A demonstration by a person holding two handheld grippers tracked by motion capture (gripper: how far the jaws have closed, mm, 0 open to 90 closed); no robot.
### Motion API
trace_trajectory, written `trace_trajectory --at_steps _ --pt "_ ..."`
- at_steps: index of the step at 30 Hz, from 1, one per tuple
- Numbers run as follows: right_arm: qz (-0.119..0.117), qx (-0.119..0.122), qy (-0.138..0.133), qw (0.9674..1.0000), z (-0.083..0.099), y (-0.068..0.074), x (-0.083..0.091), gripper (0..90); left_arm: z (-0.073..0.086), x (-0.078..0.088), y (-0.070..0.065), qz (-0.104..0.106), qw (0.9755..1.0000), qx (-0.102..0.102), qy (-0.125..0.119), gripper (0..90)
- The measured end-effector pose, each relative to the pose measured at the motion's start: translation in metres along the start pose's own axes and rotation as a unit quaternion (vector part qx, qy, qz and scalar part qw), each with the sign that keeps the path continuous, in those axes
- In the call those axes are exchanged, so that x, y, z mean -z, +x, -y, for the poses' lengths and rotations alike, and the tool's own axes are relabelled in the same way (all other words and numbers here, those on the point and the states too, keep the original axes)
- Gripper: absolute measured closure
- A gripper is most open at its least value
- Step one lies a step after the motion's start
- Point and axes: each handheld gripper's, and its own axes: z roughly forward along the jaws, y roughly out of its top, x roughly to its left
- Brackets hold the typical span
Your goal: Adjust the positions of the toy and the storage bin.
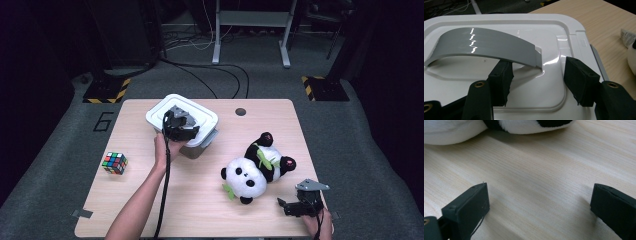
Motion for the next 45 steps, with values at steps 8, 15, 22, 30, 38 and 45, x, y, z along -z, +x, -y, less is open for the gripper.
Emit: trace_trajectory --at_steps 8,15,22,30,38,45 --pt "0.002 0.0 0.0 1.0 0.0 0.0 0.0 1.5 -0.004 -0.005 -0.011 0.001 1.0 0.0 -0.002 40.5" --pt "0.002 0.0 0.0 1.0 0.0 0.0 0.0 1.6 -0.009 -0.014 -0.023 0.001 1.0 0.001 -0.007 40.8" --pt "0.003 0.0 0.0 1.0 0.0 0.0 0.0 1.6 -0.015 -0.022 -0.035 0.006 0.9999 -0.002 -0.012 40.9" --pt "0.002 0.0 0.0 1.0 0.0 0.0 0.0 1.6 -0.022 -0.031 -0.047 0.022 0.9996 -0.012 -0.011 40.8" --pt "0.002 0.0 0.0 1.0 0.0 0.0 0.0 1.7 -0.03 -0.04 -0.059 0.033 0.9993 -0.016 -0.013 40.7" --pt "0.002 0.0 0.0 1.0 0.0 0.0 0.0 1.7 -0.034 -0.042 -0.064 0.047 0.9986 -0.025 -0.002 30.4"
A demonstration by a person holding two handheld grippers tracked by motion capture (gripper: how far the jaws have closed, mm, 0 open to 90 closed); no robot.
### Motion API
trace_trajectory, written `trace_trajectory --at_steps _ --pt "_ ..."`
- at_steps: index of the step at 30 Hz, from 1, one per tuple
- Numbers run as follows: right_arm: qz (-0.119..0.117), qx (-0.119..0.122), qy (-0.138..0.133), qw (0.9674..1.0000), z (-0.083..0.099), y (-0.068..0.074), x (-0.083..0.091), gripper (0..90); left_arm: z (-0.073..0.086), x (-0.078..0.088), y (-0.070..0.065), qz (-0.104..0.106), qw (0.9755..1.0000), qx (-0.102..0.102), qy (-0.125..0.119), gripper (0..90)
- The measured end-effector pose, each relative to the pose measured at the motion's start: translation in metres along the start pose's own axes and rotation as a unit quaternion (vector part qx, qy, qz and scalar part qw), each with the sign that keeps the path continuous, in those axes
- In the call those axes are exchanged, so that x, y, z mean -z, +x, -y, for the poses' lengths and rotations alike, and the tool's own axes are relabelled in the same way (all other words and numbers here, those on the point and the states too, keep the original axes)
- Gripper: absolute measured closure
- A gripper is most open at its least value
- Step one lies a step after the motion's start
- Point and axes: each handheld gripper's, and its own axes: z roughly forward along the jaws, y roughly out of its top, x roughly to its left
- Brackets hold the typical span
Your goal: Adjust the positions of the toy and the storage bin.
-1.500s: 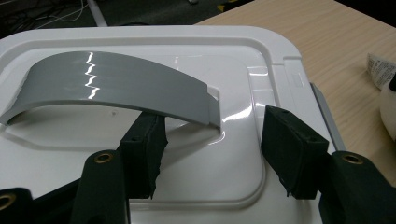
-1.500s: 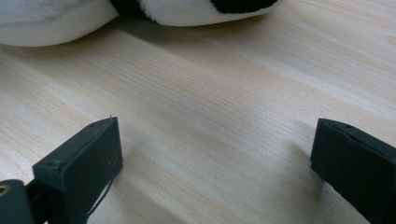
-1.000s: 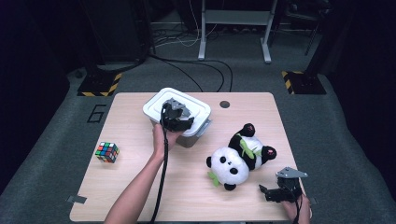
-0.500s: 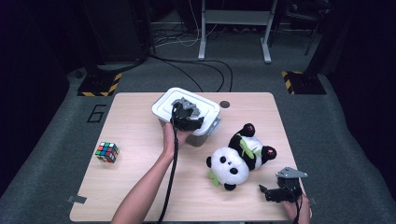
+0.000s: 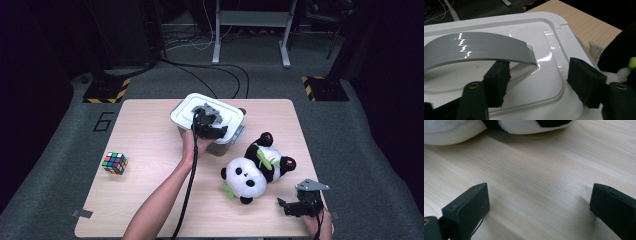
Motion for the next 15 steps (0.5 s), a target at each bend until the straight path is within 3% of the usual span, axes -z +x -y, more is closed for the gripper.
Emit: trace_trajectory --at_steps 5,9,15 --pt "0.001 0.0 0.0 1.0 0.0 0.0 0.0 1.8 0.0 0.015 -0.003 0.009 0.9999 0.008 -0.008 16.8" --pt "0.0 0.0 -0.001 1.0 0.0 0.0 0.0 1.9 0.003 0.031 -0.008 0.014 0.9997 0.003 -0.021 15.2" --pt "0.0 0.0 -0.002 1.0 0.0 0.0 0.0 1.9 0.013 0.056 -0.014 0.019 0.999 -0.021 -0.035 8.9"
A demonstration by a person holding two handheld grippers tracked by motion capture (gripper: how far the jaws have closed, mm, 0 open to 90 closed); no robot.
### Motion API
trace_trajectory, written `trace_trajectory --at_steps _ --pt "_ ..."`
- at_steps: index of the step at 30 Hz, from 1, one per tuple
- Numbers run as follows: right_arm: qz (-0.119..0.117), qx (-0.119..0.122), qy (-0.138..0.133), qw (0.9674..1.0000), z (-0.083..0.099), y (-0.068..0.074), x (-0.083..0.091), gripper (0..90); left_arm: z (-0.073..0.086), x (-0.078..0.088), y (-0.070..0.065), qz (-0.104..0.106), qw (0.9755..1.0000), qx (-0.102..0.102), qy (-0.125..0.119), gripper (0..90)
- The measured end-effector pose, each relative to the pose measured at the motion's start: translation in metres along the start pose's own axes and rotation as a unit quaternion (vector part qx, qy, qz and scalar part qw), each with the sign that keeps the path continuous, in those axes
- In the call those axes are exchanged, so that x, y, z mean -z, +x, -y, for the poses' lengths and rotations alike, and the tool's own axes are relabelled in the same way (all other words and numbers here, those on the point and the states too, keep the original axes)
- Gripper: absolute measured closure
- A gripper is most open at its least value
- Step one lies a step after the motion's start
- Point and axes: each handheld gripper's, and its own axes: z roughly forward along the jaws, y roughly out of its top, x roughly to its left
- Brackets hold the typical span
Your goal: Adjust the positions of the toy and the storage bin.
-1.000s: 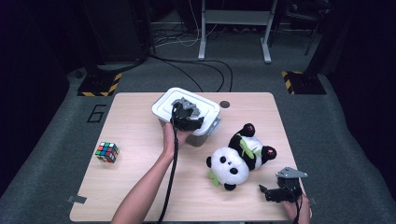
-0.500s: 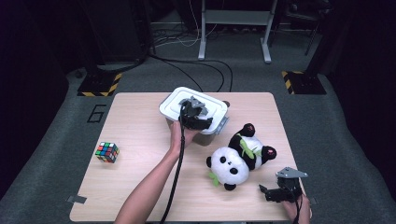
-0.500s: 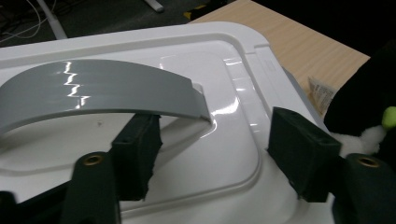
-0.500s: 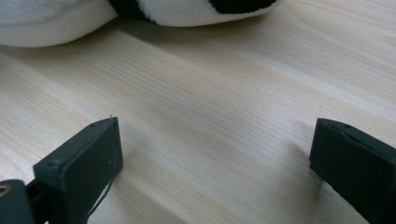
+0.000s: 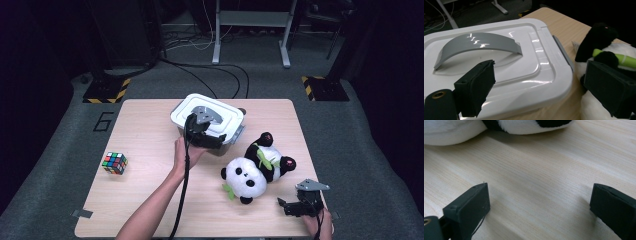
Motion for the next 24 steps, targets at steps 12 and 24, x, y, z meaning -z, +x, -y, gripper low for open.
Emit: trace_trajectory --at_steps 12,24 --pt "0.0 0.0 0.0 1.0 0.0 0.0 0.0 2.0 0.017 0.015 -0.025 0.035 0.9992 -0.018 0.009 0.0" --pt "0.0 0.0 0.0 1.0 0.0 0.0 0.0 2.0 0.032 0.007 -0.061 0.082 0.9958 -0.038 0.018 0.0"
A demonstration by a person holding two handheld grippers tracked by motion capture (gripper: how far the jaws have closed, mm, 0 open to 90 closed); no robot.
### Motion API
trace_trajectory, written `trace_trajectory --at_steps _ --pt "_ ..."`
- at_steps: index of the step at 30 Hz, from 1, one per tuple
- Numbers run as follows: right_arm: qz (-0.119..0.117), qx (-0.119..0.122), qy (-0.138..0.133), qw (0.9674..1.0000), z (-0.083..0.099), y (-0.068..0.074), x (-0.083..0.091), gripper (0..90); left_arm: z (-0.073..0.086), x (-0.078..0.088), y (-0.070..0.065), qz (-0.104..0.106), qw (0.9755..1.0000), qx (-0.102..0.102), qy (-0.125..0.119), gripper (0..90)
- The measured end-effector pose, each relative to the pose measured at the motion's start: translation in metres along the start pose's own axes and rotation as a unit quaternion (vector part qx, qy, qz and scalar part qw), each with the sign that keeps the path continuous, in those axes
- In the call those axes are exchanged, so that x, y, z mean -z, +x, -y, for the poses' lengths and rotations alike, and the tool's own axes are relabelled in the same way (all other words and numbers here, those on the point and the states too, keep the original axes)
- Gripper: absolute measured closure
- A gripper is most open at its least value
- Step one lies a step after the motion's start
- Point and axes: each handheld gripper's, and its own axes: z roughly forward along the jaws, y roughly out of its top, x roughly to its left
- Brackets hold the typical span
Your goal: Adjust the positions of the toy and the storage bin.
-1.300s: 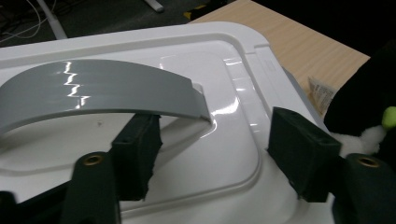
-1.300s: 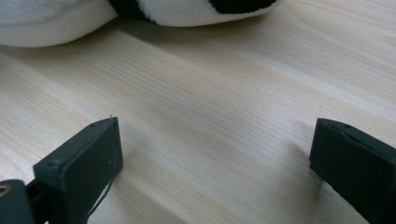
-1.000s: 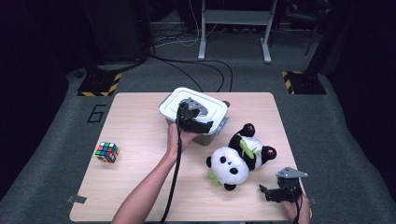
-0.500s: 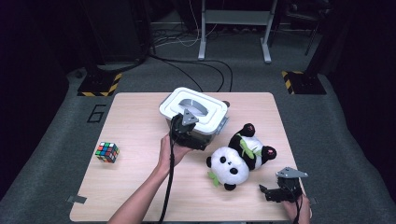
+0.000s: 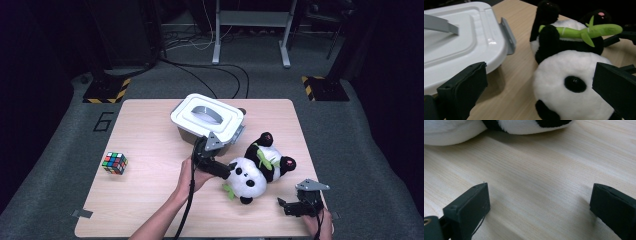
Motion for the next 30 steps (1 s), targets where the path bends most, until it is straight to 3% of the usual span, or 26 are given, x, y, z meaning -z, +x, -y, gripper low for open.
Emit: trace_trajectory --at_steps 5,13,18,24,30 --pt "0.0 0.0 0.0 1.0 0.0 0.0 0.0 2.1 0.008 -0.014 -0.018 0.022 0.9996 -0.008 0.016 0.0" --pt "0.0 0.0 0.001 1.0 0.0 0.0 0.0 2.1 0.018 -0.036 -0.039 0.046 0.9983 0.0 0.036 1.0" --pt "0.0 0.0 0.0 1.0 0.0 0.0 0.0 2.1 0.018 -0.044 -0.049 0.038 0.9987 0.008 0.032 5.4" --pt "-0.001 0.001 -0.001 1.0 0.0 0.0 0.0 2.2 0.022 -0.054 -0.052 0.018 0.9984 0.01 0.052 9.9" --pt "-0.001 -0.001 0.0 1.0 0.0 0.0 0.0 2.2 0.023 -0.06 -0.062 -0.006 0.997 -0.032 0.07 18.5"
